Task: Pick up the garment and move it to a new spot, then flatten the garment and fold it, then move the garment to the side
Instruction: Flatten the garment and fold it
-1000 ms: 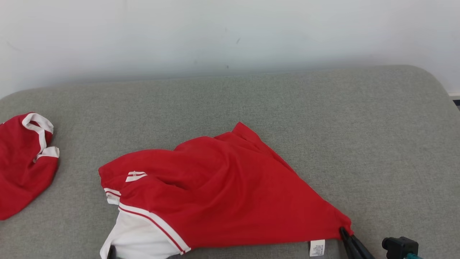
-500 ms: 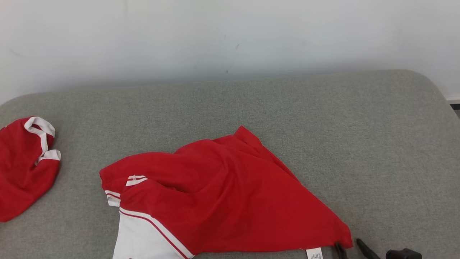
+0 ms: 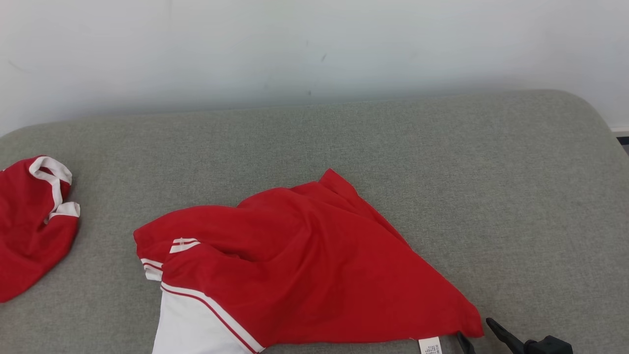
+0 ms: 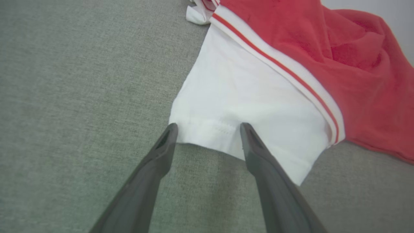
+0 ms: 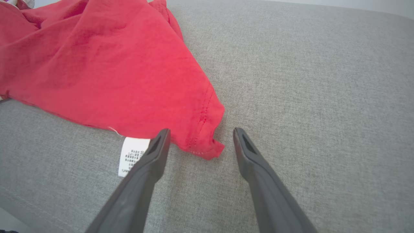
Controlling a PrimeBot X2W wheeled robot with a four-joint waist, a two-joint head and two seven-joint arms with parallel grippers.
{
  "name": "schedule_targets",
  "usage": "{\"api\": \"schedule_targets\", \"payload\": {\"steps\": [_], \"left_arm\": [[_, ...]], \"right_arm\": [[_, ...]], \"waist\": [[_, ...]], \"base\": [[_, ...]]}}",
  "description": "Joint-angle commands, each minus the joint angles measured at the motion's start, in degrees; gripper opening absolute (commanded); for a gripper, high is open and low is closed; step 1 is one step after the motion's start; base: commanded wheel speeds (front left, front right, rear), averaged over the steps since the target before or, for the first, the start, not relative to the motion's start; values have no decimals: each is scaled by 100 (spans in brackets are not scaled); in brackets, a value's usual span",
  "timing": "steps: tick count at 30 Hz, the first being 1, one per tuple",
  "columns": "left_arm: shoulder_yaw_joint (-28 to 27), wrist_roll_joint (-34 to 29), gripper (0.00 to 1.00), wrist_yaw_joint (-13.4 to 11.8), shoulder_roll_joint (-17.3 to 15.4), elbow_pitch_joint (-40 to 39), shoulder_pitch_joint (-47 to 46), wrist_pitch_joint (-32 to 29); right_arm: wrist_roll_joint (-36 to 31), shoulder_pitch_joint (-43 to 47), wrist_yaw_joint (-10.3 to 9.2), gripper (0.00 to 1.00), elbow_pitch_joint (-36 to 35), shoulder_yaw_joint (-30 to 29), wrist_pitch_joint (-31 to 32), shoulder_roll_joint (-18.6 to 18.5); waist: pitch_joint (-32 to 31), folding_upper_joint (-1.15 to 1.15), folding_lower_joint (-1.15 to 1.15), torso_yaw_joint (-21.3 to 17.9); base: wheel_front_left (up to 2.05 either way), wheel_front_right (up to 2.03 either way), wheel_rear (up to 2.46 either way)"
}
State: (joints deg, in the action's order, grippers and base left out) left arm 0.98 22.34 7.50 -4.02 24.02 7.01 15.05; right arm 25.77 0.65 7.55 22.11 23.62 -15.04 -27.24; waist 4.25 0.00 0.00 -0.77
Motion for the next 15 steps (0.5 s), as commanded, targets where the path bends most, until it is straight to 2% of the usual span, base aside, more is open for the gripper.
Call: {"api": "schedule_targets", "payload": {"steps": [1, 7, 8, 9, 10, 11, 12, 13, 14, 15], "left_arm": [[5, 50, 100, -10, -37, 55, -22, 19], [166, 113, 100, -10, -73, 350, -219, 18], [206, 122, 100, -10, -87, 437, -257, 18], [234, 131, 100, -10, -90, 512, -306, 17], [246, 172, 100, -10, -84, 592, -361, 16], [269, 228, 100, -10, -80, 692, -403, 15], [324, 241, 69, -10, -109, 794, -452, 14], [366, 242, 9, -10, -145, 828, -507, 13], [385, 282, 0, -9, -147, 857, -534, 13], [403, 321, 0, -9, -151, 862, -540, 13]], "right_arm": [[-41, 48, -13, 100, -34, 4, 28, -26], [-142, 0, -13, 100, -2, 114, 128, -10], [-171, -14, -13, 93, 15, 137, 129, 2], [-183, -31, -13, 71, 33, 161, 155, 20], [-201, -45, -13, 32, 39, 185, 162, 32], [-196, -71, -13, 0, 40, 191, 149, 54], [-179, -84, -13, 0, 52, 191, 137, 66], [-170, -100, -13, 0, 56, 198, 125, 79], [-154, -109, -13, 0, 56, 202, 112, 92], [-107, -113, -13, 0, 53, 203, 100, 106]], "waist": [[4, 0, 0, -4], [5, 0, 0, 45], [1, 0, 0, 53], [-4, 0, 0, 61], [-12, 0, 0, 69], [-17, 0, 0, 76], [-25, 0, 0, 78], [-32, 0, 0, 75], [-38, 0, 0, 68], [-43, 0, 0, 60]], "base": [[0, 0, 0], [0, 0, 0], [0, 0, 0], [0, 0, 0], [0, 0, 0], [0, 0, 0], [0, 0, 0], [0, 0, 0], [0, 0, 0], [0, 0, 0]]}}
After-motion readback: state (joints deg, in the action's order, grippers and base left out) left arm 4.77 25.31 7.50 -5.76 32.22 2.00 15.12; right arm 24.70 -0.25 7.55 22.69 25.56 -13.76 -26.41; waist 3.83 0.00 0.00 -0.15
